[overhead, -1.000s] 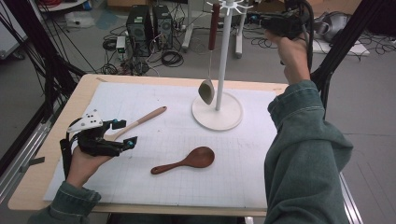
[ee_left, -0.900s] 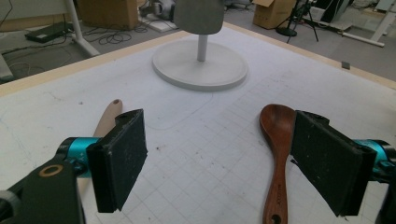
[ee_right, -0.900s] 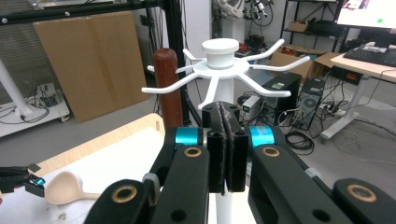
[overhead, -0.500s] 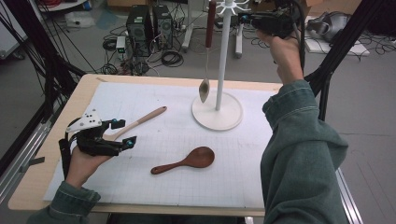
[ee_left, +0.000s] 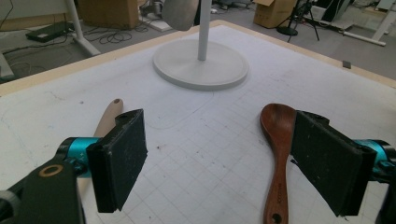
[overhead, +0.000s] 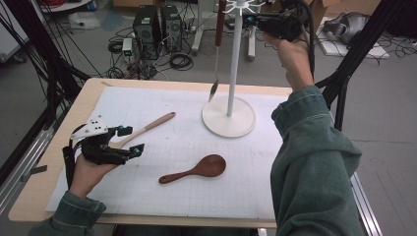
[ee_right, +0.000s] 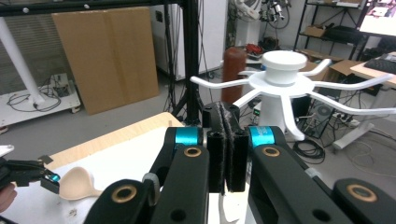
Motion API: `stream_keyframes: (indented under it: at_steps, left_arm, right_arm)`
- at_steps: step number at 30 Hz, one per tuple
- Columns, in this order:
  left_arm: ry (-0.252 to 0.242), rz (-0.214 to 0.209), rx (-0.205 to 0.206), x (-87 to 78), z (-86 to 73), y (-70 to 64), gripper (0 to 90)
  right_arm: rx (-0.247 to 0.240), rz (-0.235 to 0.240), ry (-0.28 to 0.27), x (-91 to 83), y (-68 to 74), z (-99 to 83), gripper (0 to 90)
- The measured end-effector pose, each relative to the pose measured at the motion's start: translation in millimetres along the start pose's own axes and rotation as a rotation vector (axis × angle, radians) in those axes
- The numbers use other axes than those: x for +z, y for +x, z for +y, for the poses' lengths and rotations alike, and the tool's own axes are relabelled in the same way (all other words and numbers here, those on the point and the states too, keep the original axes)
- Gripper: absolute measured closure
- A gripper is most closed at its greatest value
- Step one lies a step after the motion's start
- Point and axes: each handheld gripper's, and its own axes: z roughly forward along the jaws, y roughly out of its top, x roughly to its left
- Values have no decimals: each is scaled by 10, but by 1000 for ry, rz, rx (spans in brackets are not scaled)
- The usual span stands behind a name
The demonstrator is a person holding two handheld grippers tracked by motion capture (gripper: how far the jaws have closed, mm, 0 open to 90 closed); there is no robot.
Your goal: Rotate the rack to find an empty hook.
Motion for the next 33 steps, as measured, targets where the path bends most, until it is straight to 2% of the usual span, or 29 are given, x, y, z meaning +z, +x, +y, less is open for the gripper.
stream_keyframes:
  at_steps: [2,6,11,17,25,30,33]
  left_arm:
    - [0,0,-1,-2,0,2,194]
    - [-1,4,-5,-6,0,5,194]
    - [2,5,-1,-7,0,6,195]
    - [6,-1,1,6,0,-4,196]
    - [8,-3,4,7,-1,-1,196]
    - [12,-1,4,11,-8,14,196]
    - [10,1,2,9,-9,17,196]
  right_arm:
    - [0,11,-6,-12,11,-26,888]
    - [15,42,-28,-47,69,-113,762]
    - [25,71,-41,-71,168,-255,657]
    - [16,95,-22,-73,267,-408,522]
    - [9,133,-1,-62,393,-644,423]
    - [37,115,14,-63,426,-771,322]
    - [49,119,12,-60,440,-844,297]
